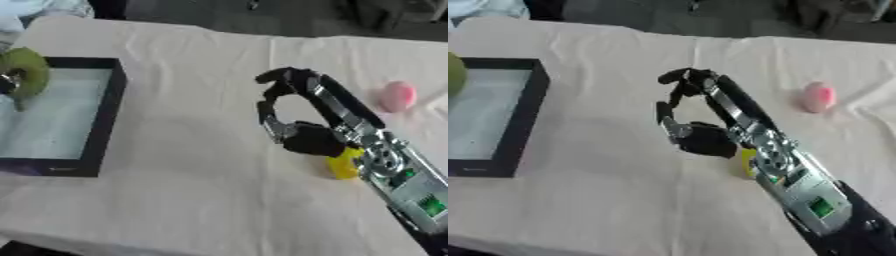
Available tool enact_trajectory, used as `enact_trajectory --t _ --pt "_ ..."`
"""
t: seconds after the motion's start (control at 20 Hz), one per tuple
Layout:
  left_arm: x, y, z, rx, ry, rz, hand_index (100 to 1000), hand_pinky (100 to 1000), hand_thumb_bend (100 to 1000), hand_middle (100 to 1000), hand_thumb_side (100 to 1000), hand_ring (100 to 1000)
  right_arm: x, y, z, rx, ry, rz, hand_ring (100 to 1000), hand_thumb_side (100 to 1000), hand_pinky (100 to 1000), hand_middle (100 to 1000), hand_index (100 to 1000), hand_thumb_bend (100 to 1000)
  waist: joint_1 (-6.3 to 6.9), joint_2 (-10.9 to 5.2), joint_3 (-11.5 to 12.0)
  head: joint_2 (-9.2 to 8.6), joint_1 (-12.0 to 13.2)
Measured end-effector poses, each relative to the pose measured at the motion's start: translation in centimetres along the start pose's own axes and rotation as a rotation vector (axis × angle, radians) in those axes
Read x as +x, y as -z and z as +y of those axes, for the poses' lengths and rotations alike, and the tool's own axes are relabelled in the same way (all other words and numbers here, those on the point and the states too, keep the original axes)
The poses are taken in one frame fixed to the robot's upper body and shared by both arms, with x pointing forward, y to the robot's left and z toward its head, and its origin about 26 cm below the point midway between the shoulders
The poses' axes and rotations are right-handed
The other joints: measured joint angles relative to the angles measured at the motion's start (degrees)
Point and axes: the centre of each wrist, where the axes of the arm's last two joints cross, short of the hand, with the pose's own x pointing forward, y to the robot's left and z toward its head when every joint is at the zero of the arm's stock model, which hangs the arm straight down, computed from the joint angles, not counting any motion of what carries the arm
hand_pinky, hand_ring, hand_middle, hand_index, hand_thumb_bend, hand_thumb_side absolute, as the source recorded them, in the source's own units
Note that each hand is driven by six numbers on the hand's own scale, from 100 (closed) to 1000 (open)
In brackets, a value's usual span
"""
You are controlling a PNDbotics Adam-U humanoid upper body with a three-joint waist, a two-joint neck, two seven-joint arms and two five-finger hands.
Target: Pick up the objects with one hand, pass them to the other hand, and then place them into the box on the other side of the table.
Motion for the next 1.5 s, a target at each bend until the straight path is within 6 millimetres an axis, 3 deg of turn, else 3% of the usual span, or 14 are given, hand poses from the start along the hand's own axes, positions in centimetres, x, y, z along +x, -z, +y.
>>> enact_trajectory --t 0.45,0.7,0.95,1.2,1.5 --pt "0.0 0.1 0.1 0.013 0.015 -0.004 864 760 419 758 513 774 -0.1 -0.1 -0.3 -0.008 -0.007 0.005 731 365 813 511 798 100 0.02 -0.01 -0.16 0.19 -1.95" --pt "0.3 0.0 0.0 0.019 0.011 -0.012 836 737 290 738 457 754 -0.2 -0.3 -0.5 -0.009 -0.016 0.012 732 363 814 513 799 100 0.02 -0.02 -0.39 0.35 -3.4" --pt "1.3 -0.6 0.3 0.067 -0.028 -0.056 818 719 255 724 514 739 -0.7 -0.8 -1.4 -0.007 -0.049 0.044 750 388 824 548 818 100 -0.1 -0.13 -0.63 0.81 -4.9" --pt "1.7 -1.0 0.4 0.089 -0.063 -0.077 816 719 251 723 533 739 -0.7 -1.9 -3.5 0.044 -0.131 0.128 785 435 840 641 855 133 -0.52 -0.28 -1.27 0.89 -5.4" --pt "1.6 -1.0 0.2 0.091 -0.072 -0.07 813 720 253 721 552 739 0.8 -3.7 -6.8 0.166 -0.238 0.245 806 445 851 708 875 205 -0.82 -0.35 -1.54 0.9 -5.39"
